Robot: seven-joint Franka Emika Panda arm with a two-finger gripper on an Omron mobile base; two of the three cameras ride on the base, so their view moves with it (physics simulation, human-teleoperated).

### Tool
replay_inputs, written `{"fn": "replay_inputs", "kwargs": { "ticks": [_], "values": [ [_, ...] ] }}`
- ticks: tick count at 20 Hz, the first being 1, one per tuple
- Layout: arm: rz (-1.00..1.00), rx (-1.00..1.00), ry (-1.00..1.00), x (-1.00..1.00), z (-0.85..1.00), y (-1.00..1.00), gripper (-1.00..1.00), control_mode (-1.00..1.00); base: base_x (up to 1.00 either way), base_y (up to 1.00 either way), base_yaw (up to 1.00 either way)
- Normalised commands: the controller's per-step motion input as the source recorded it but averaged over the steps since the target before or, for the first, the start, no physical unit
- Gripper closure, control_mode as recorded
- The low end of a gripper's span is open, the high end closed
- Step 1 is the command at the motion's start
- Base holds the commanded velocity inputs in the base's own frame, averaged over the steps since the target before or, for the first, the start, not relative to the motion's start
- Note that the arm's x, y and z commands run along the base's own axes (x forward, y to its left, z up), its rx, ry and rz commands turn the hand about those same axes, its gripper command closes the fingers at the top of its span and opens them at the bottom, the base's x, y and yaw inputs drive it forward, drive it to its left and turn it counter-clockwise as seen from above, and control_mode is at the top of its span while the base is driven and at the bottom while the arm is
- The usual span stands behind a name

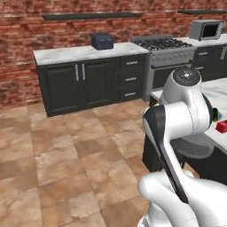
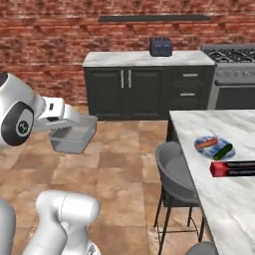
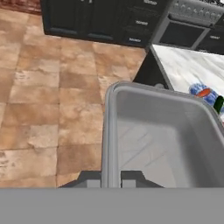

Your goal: Retrieve the tupperware and aluminum foil from the cabinet and place them on the dining counter near the plate with carrot and cucumber to prepare for storing leftovers.

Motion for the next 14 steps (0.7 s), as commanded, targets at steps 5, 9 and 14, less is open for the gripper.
{"fn": "replay_inputs", "kwargs": {
  "ticks": [5,9,14],
  "values": [
    [0.0,0.0,0.0,0.0,0.0,0.0,1.0,1.0,0.88,0.2,-0.54],
    [0.0,0.0,0.0,0.0,0.0,0.0,1.0,1.0,0.81,0.18,-0.57],
    [0.0,0.0,0.0,0.0,0.0,0.0,1.0,1.0,0.74,0.18,-0.6]
  ]
}}
